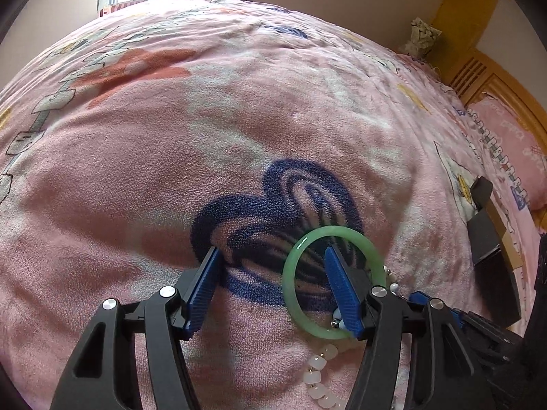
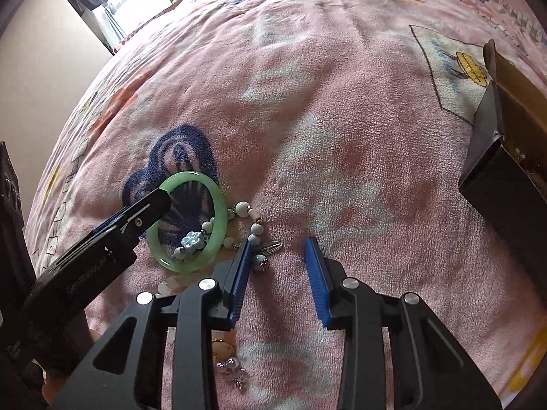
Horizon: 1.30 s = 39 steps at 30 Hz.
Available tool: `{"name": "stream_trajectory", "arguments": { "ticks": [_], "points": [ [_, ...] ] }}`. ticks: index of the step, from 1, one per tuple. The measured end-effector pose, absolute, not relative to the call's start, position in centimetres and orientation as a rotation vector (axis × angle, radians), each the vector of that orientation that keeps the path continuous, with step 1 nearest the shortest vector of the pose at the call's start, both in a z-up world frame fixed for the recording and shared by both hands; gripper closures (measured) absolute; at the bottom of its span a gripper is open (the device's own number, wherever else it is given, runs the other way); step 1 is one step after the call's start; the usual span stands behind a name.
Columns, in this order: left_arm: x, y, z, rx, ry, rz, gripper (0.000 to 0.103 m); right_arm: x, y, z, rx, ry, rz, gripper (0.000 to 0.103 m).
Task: Organize jewelry
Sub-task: 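Grasp the green jade bangle with the left tool while the right tool grasps the white bead strand, then lift the green bangle with the left tool while the right tool holds the white bead strand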
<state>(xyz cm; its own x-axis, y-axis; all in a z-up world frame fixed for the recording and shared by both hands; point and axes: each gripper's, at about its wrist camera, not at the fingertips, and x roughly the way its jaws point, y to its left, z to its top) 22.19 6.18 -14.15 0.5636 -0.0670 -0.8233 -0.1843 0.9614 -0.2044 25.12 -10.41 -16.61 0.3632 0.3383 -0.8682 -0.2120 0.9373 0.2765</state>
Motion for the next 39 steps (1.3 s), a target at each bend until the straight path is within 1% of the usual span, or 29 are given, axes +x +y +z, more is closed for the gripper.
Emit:
{"name": "stream_trajectory", "arguments": {
  "ticks": [1,3,4,6,7,9,11,14,39],
  "points": [
    [22.2,5.8,-14.3,-0.256,0.975,0.083,0.041,25.1,-10.3,-16.6,0.115,1.143,0.357,0.074],
    [22.3,5.3,-14.5,-0.198,0.977,0.134,0.055,25.0,-9.9,-16.5,0.101,1.14,0.361,0.081],
    [22.2,5.2,-14.6,-0.185,0.976,0.14,0.057,25.0,-9.8,-16.5,0.101,1.14,0.366,0.083],
    [22.2,5.1,-14.5,-0.184,0.977,0.125,0.07,25.0,-9.5,-16.4,0.097,1.138,0.367,0.085],
    [22.2,5.1,-14.4,-0.186,0.976,0.123,0.073,25.0,-9.5,-16.4,0.1,1.138,0.367,0.086],
    [22.1,5.5,-14.3,-0.2,0.971,0.125,0.082,25.1,-9.6,-16.4,0.117,1.139,0.373,0.091],
    [22.0,6.0,-14.3,-0.228,0.97,0.119,0.085,25.1,-9.6,-16.1,0.12,1.137,0.378,0.091],
    [21.9,6.7,-14.1,-0.274,0.963,0.109,0.091,25.0,-9.9,-15.6,0.13,1.126,0.381,0.091],
    [21.5,6.1,-11.2,-0.333,0.898,0.059,0.092,23.7,-12.5,-8.8,0.198,0.966,0.384,0.092]
  ]
}}
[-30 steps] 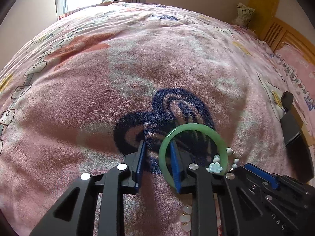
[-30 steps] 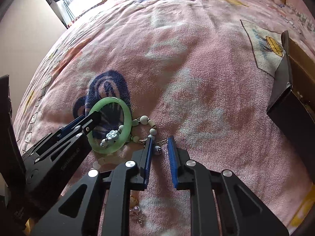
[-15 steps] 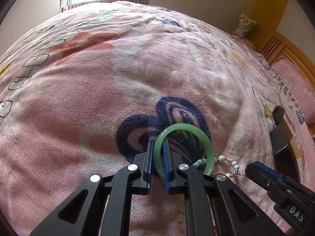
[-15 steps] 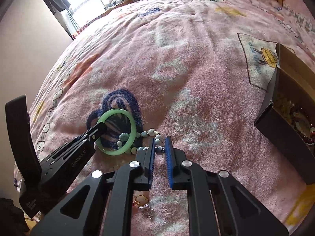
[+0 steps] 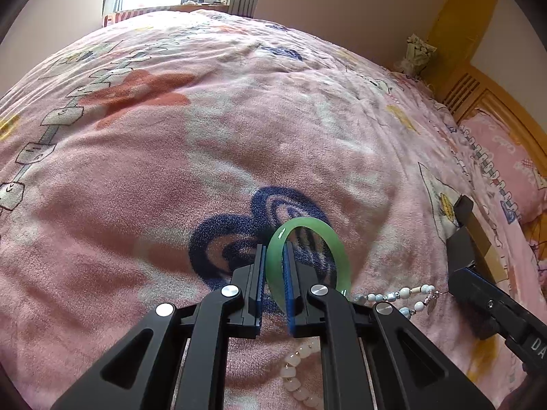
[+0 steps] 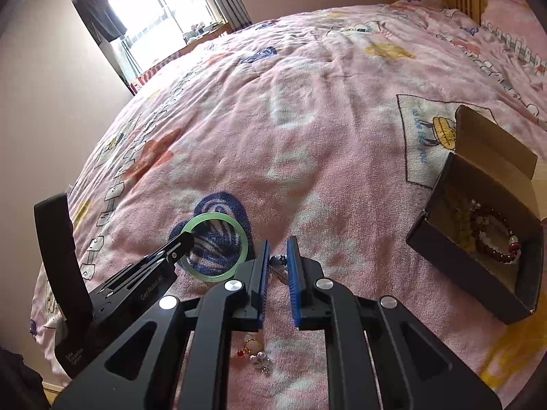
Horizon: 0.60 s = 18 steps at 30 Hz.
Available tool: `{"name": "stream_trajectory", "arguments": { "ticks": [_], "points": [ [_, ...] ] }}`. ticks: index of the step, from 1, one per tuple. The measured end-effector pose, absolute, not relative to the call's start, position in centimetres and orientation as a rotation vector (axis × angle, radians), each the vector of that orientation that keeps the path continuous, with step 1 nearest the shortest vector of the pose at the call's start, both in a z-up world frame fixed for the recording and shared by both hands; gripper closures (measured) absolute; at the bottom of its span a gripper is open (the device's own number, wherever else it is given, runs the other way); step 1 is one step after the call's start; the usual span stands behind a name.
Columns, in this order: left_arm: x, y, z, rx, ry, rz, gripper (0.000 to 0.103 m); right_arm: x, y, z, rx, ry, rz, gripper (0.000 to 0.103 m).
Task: Organize jewelry
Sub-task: 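Lift the green bangle with the left tool while the right tool holds the white bead strand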
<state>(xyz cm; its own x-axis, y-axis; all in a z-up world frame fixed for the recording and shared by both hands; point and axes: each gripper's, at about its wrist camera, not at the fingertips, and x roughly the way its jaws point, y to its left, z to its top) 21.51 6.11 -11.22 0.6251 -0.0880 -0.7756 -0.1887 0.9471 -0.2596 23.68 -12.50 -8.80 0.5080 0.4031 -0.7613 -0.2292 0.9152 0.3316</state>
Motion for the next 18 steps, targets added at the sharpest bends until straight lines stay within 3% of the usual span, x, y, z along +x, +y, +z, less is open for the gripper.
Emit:
{"name": "stream_trajectory", "arguments": {
  "ticks": [13,18],
  "points": [
    [20.7,3.3,-8.6,-0.294,0.853,0.051,0.092,22.8,-15.0,-7.3,0.205,0.958,0.397,0.093],
    [20.5,2.9,-7.9,-0.288,0.825,0.076,0.091,24.4,-15.4,-12.6,0.237,1.097,0.366,0.078]
  ]
}}
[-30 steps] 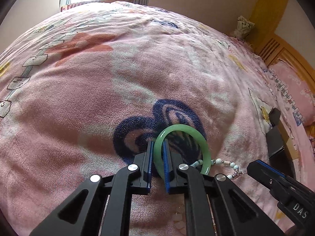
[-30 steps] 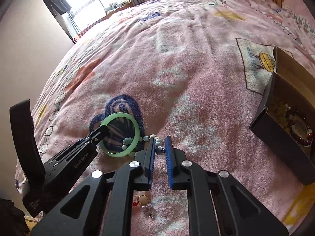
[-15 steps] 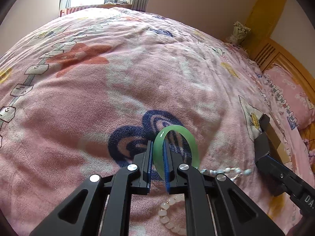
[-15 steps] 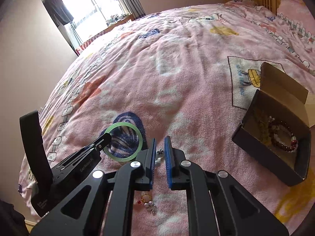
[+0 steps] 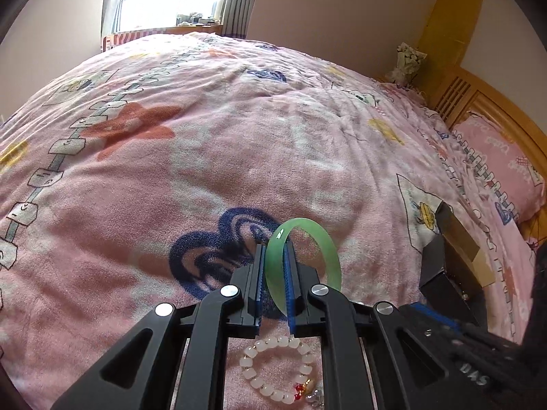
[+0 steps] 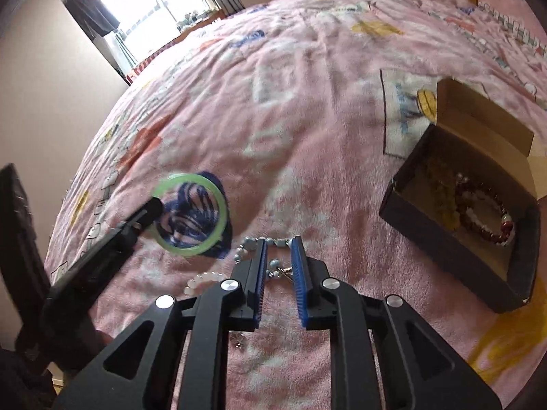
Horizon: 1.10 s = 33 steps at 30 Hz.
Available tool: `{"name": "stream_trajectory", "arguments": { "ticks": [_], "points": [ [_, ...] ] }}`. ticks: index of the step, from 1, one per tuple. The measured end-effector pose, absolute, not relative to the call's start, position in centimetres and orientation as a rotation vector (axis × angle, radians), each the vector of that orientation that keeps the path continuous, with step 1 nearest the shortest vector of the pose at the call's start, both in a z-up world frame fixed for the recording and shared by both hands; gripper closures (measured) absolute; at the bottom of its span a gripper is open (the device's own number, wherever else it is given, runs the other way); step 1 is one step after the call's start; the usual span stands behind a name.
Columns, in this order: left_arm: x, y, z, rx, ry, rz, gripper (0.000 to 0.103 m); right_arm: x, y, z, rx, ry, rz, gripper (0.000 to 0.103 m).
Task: Organize jewelry
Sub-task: 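Lift the green bangle with the left tool while the right tool holds the white bead strand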
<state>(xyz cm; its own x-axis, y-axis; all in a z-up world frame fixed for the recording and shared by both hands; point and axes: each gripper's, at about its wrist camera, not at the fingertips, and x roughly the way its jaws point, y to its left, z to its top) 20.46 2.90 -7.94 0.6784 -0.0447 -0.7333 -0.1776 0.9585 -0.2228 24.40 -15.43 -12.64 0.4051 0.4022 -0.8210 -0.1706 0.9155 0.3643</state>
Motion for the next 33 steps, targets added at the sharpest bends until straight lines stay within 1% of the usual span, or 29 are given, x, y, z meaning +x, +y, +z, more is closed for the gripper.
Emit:
{"name": "stream_trajectory", "arguments": {
  "ticks": [2,6,11,13,14,15,19,21,33],
  "points": [
    [20.5,2.9,-7.8,-0.288,0.82,0.079,0.091,25.0,-15.8,-14.5,0.278,1.128,0.348,0.068],
    [20.6,3.2,-8.0,-0.282,0.824,0.086,0.091,25.7,-16.0,-17.0,0.367,1.156,0.34,0.068],
    [20.8,4.0,-8.7,-0.291,0.842,0.085,0.091,25.9,-14.8,-17.2,0.342,1.125,0.307,0.068],
    [20.8,4.3,-8.9,-0.297,0.847,0.086,0.091,25.8,-14.3,-17.1,0.289,1.114,0.289,0.076],
    [20.8,4.5,-9.0,-0.301,0.847,0.086,0.091,25.8,-14.0,-17.0,0.27,1.111,0.283,0.083],
    [20.8,4.6,-9.0,-0.306,0.847,0.087,0.091,25.7,-13.9,-17.0,0.27,1.111,0.292,0.088],
    [20.7,5.0,-8.9,-0.32,0.845,0.086,0.09,25.6,-13.9,-16.7,0.264,1.109,0.296,0.091],
    [20.6,5.0,-8.7,-0.326,0.84,0.084,0.09,25.5,-13.9,-16.2,0.271,1.103,0.309,0.094],
    [19.8,3.7,-7.0,-0.32,0.81,0.057,0.09,23.7,-13.3,-10.0,0.217,0.979,0.345,0.094]
  ]
}}
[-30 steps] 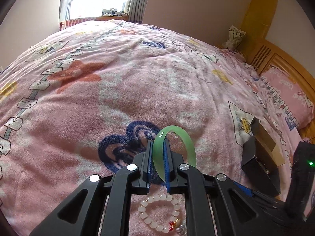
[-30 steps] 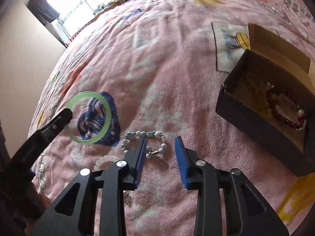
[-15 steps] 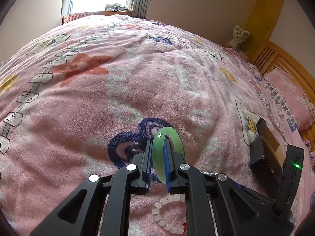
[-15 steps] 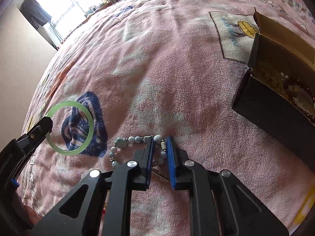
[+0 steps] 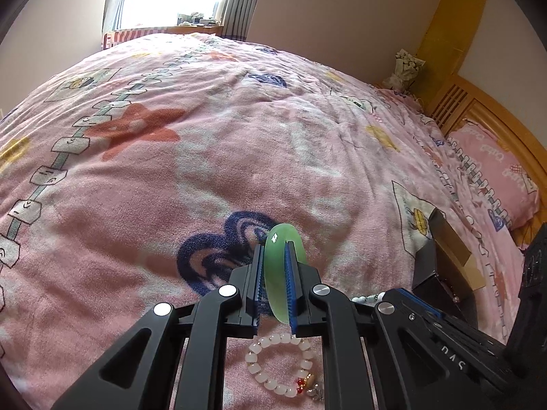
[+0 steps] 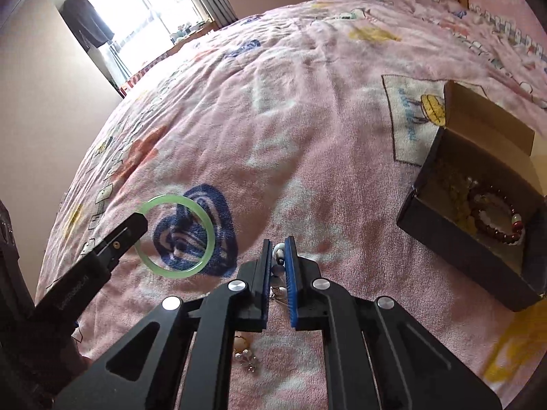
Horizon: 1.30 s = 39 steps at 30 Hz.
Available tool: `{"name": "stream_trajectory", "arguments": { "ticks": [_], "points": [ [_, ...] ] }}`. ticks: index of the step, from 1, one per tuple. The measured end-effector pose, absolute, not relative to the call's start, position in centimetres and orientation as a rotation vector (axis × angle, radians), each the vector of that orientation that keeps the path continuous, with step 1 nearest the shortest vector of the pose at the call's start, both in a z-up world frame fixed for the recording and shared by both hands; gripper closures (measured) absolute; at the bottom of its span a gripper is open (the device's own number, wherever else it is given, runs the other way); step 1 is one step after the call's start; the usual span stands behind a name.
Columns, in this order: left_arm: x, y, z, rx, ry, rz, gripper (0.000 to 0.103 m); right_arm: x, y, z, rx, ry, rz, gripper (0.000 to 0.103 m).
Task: Organize jewelry
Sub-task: 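Lift the green bangle with the left tool while the right tool holds the white bead strand, then carry the green bangle and white bead strand toward the black box with both tools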
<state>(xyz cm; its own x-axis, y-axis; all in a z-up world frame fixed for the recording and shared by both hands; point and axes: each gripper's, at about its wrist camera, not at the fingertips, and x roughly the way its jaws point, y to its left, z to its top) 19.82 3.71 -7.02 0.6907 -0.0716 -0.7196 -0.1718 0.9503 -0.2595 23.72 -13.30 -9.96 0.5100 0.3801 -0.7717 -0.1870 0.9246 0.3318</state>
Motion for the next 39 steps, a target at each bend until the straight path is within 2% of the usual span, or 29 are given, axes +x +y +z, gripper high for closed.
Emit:
{"name": "stream_trajectory", "arguments": {
  "ticks": [15,25,28,29,30,36,39],
  "points": [
    [18.5,1.0,-3.8,-0.265,0.771,0.045,0.09,20.8,-16.8,-3.2,0.182,0.831,0.307,0.094],
    [18.0,-2.5,-2.0,-0.19,0.746,0.003,0.09,20.0,-20.8,-1.6,0.217,0.798,0.277,0.094],
    [17.8,-3.2,-1.5,-0.195,0.729,-0.006,0.09,21.1,-20.3,-4.1,0.162,0.904,0.307,0.087],
    [17.7,-3.2,-1.3,-0.201,0.719,0.0,0.09,21.7,-20.0,-5.5,0.151,0.95,0.323,0.076],
    [17.6,-3.2,-1.0,-0.205,0.711,0.004,0.09,22.1,-19.8,-7.2,0.155,0.988,0.334,0.072],
    [17.7,-2.7,-0.7,-0.239,0.7,-0.001,0.09,24.0,-18.7,-15.9,0.143,1.194,0.312,0.072],
    [17.9,-2.7,-1.1,-0.235,0.709,-0.005,0.09,24.1,-18.4,-17.3,0.133,1.191,0.293,0.078]
  ]
}}
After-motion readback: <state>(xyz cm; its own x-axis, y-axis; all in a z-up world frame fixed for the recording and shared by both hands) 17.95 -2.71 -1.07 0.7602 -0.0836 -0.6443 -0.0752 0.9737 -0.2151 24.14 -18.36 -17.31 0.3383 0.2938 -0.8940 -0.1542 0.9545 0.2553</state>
